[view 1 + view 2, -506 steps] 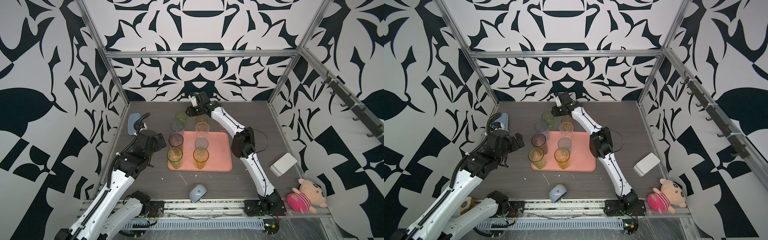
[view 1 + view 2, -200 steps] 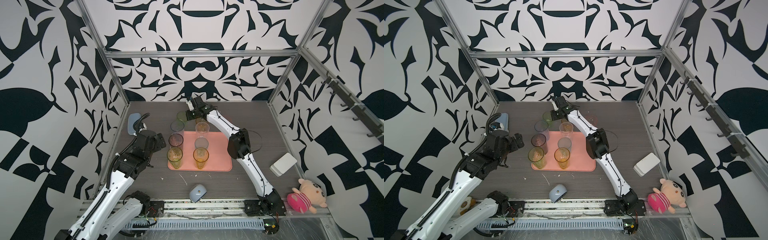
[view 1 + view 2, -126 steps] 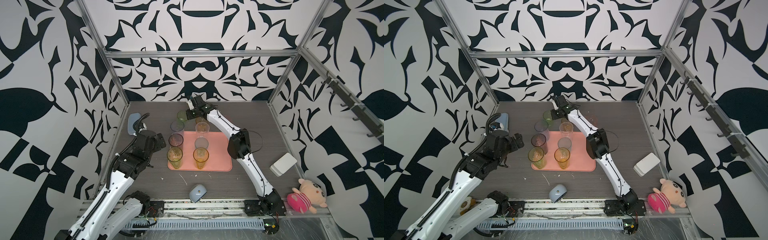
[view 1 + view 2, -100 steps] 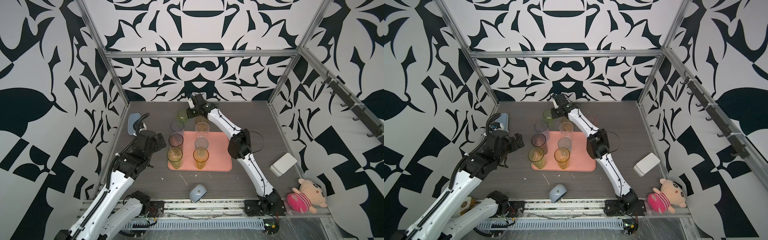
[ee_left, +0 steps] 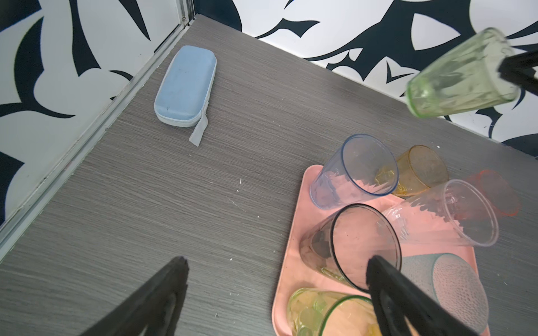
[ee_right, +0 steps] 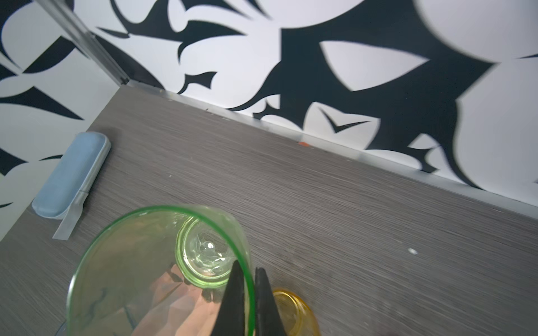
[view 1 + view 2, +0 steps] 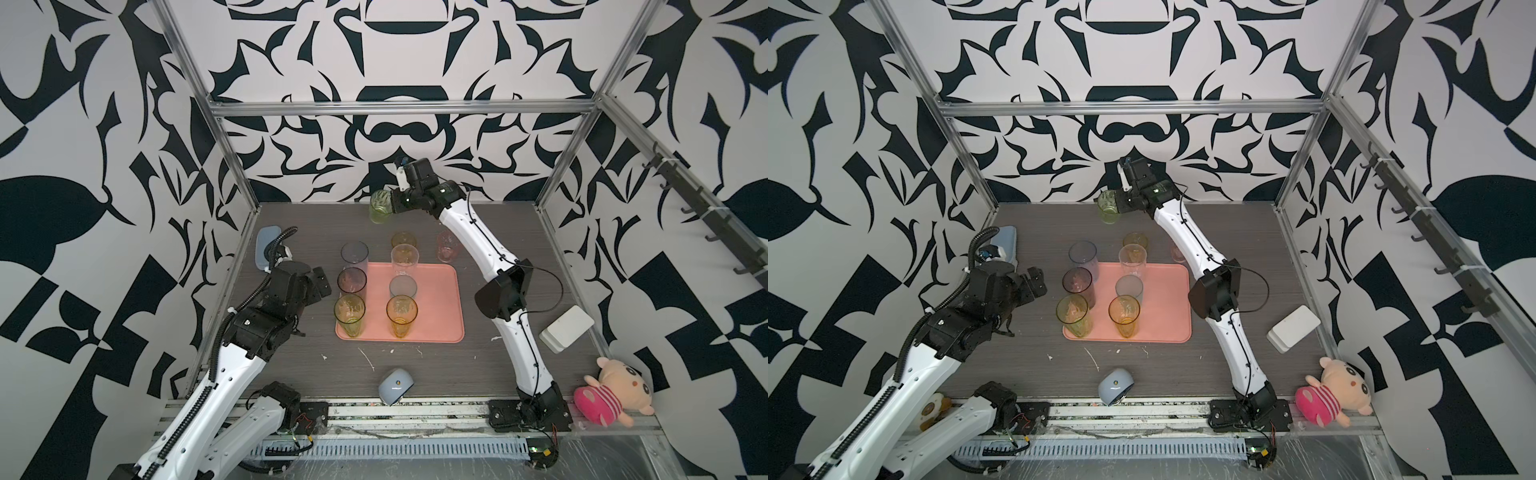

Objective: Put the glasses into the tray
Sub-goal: 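Lift the green cup with the right gripper and carry it toward the tray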

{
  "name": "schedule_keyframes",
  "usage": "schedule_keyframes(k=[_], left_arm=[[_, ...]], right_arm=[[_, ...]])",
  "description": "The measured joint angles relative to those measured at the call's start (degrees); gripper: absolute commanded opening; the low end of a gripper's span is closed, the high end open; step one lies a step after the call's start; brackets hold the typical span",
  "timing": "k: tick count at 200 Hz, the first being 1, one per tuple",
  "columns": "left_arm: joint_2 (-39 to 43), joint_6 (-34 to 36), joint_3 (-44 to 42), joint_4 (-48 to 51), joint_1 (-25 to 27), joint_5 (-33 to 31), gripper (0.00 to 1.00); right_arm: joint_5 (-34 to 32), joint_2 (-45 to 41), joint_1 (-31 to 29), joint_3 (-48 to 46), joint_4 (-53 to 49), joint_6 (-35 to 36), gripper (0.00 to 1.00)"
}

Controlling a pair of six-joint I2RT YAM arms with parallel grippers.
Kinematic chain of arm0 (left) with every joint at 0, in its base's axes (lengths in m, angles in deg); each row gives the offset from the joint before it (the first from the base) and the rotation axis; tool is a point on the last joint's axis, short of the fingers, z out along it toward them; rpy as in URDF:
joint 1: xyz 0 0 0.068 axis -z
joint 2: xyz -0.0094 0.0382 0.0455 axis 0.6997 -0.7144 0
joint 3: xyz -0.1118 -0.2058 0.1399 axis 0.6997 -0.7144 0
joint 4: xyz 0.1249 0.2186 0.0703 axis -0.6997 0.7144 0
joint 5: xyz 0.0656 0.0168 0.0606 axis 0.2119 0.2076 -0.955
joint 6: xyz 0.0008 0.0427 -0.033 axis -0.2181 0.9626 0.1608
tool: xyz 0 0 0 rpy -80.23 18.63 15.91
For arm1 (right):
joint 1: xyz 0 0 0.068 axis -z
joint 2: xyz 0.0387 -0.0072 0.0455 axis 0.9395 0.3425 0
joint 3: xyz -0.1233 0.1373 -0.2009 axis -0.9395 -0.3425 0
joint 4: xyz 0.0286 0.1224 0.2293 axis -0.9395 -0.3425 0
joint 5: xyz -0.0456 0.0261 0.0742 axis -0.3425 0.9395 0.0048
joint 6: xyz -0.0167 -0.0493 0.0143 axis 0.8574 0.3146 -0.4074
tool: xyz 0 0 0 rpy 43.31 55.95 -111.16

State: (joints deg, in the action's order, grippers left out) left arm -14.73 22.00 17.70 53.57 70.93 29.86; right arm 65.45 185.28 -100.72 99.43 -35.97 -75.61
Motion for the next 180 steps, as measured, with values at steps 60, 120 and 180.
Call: schedule_keyframes(k=[60, 120, 180], left_arm=[[0.3, -0.5, 0.3, 0.0, 0.0, 1.0, 0.99], [-0.8, -0.6, 0.1, -0.6, 0.0, 2.0, 0.99], [-1.0, 2.0, -1.2, -2.7, 0.0, 3.9, 1.00]], right_arm=[[-4.0, -7.0, 4.1, -3.1, -7.8, -1.1, 0.00], [-6.6, -16.3, 4.4, -15.3, -12.6, -2.2, 0.00], [-7.9, -28.4, 4.4, -30.1, -13.2, -4.5, 0.00]])
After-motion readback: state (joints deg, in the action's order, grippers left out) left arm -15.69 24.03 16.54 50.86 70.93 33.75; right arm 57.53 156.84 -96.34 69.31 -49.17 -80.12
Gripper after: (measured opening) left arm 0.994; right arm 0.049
